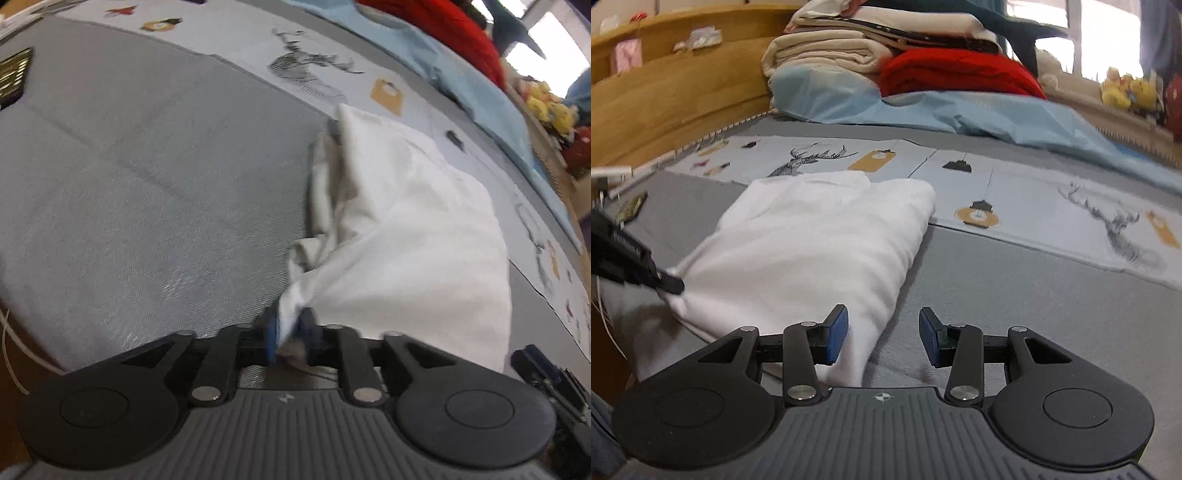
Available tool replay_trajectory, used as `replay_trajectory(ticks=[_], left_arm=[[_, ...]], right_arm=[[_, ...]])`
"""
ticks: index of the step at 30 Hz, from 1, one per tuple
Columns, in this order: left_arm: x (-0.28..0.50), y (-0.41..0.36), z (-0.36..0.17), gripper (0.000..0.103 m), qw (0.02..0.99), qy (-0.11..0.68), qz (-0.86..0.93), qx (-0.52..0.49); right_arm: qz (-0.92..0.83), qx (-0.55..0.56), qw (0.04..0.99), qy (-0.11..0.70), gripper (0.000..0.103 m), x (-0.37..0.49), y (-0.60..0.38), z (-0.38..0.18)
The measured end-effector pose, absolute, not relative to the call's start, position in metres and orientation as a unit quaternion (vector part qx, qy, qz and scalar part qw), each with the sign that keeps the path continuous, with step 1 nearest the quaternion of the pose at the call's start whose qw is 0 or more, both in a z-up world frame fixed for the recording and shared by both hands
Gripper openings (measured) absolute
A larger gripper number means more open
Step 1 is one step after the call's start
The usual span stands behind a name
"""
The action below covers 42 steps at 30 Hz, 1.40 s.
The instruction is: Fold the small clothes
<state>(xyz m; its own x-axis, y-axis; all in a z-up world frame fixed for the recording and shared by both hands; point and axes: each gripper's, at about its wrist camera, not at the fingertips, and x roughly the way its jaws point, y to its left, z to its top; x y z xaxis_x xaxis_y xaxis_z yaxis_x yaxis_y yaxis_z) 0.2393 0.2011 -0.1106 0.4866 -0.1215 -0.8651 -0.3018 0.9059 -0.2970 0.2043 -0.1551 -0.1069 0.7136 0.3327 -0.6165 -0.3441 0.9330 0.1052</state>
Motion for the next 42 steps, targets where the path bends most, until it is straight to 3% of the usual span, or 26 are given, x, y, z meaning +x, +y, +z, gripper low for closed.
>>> replay_trajectory(ticks=[1,4,6,12,17,23,29,31,32,33,37,42], left_arm=[[0.239,0.202,-0.110,0.050,0.834,0.504,0.064,-0.213],[0.233,0.207,-0.107,0.074,0.829,0.508,0.076,-0.222],[0.225,0.213,-0.106,0.080,0.823,0.508,0.084,-0.240],[0.211,0.223,-0.109,0.080,0.798,0.504,0.104,-0.312],[0.211,0.212,-0.117,0.080,0.769,0.503,0.076,-0.387],[0.217,0.209,-0.128,0.080,0.738,0.495,0.059,-0.454],[0.226,0.204,-0.127,0.070,0.749,0.488,0.077,-0.442],[0.231,0.201,-0.126,0.032,0.760,0.488,0.088,-0.420],[0.233,0.201,-0.128,0.027,0.761,0.490,0.088,-0.417],[0.234,0.202,-0.130,0.024,0.757,0.489,0.091,-0.423],[0.258,0.199,-0.126,0.020,0.766,0.500,0.101,-0.390],[0.345,0.181,-0.113,0.020,0.792,0.547,0.035,-0.267]], right_arm=[[0.186,0.008,0.923,0.338,0.045,0.208,-0.158,-0.106],[0.197,0.045,0.914,0.353,0.051,0.223,-0.167,-0.096],[0.200,0.062,0.909,0.361,0.058,0.238,-0.175,-0.090],[0.188,0.146,0.871,0.430,0.062,0.304,-0.191,-0.095],[0.189,0.121,0.861,0.456,0.063,0.375,-0.173,-0.093],[0.208,0.182,0.820,0.502,0.068,0.451,-0.155,-0.111],[0.199,0.186,0.806,0.525,0.071,0.481,-0.137,-0.135],[0.198,0.185,0.805,0.527,0.053,0.484,-0.137,-0.135],[0.206,0.174,0.806,0.527,0.025,0.485,-0.136,-0.134],[0.212,0.156,0.807,0.529,0.014,0.485,-0.135,-0.133],[0.227,0.099,0.826,0.507,0.012,0.473,-0.137,-0.123],[0.177,0.124,0.858,0.467,0.011,0.441,-0.188,-0.112]])
